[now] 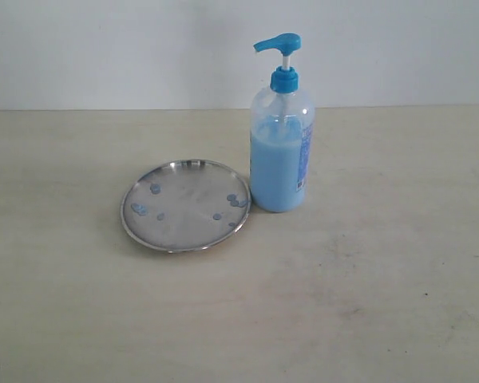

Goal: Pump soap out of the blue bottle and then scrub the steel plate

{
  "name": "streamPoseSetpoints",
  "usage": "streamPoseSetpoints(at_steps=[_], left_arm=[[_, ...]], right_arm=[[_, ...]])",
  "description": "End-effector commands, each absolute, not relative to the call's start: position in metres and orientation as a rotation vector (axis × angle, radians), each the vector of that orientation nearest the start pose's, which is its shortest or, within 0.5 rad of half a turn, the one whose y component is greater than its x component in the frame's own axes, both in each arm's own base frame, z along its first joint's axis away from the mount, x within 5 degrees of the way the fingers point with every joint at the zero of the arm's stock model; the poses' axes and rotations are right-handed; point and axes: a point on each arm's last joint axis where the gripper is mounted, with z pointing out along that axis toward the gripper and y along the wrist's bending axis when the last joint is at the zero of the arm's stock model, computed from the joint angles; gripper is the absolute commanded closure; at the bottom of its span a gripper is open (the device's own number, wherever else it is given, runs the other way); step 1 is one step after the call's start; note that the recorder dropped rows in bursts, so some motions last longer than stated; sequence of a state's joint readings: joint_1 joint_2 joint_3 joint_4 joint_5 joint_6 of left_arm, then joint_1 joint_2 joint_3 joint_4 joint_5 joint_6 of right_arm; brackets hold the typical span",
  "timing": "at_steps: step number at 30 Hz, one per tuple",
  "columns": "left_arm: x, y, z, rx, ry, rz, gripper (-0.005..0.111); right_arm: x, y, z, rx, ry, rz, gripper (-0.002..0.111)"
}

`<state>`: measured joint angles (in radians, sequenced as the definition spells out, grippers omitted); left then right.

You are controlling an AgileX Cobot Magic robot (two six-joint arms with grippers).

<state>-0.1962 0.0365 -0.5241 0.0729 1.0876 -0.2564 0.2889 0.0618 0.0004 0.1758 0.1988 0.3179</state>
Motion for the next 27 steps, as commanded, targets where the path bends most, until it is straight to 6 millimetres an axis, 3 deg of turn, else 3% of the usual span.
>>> streamPoseSetpoints(at_steps=[1, 8, 11, 15, 17, 19, 22, 23, 24, 27], left_arm=[[-0.007, 0.009, 0.28, -0.111, 2.063, -0.195, 0.102], [-0.008, 0.009, 0.284, -0.161, 2.035, -0.188, 0.102], [0.006, 0.005, 0.309, -0.225, 1.84, -0.222, 0.102], [0.037, 0.002, 0.335, -0.063, 1.557, -0.076, 0.102], [0.056, 0.0, 0.318, -0.037, 1.52, -0.064, 0.102], [0.07, -0.002, 0.281, -0.071, 1.531, -0.122, 0.102], [0.075, -0.003, 0.223, -0.082, 1.525, -0.14, 0.102], [0.074, -0.003, 0.218, -0.076, 1.49, -0.14, 0.102], [0.07, 0.0, 0.204, -0.101, 1.633, -0.103, 0.102], [0.058, 0.002, 0.196, -0.126, 1.682, -0.069, 0.102]], right_arm=[[0.057, 0.02, 0.192, 0.151, 1.766, 0.597, 0.108], [0.057, 0.02, 0.192, 0.151, 1.766, 0.597, 0.108], [0.057, 0.02, 0.192, 0.151, 1.766, 0.597, 0.108], [0.057, 0.02, 0.192, 0.151, 1.766, 0.597, 0.108], [0.057, 0.02, 0.192, 0.151, 1.766, 0.597, 0.108], [0.057, 0.02, 0.192, 0.151, 1.766, 0.597, 0.108], [0.057, 0.02, 0.192, 0.151, 1.766, 0.597, 0.108], [0.057, 0.02, 0.192, 0.151, 1.766, 0.597, 0.108], [0.057, 0.02, 0.192, 0.151, 1.766, 0.597, 0.108], [0.057, 0.02, 0.193, 0.151, 1.764, 0.598, 0.108]])
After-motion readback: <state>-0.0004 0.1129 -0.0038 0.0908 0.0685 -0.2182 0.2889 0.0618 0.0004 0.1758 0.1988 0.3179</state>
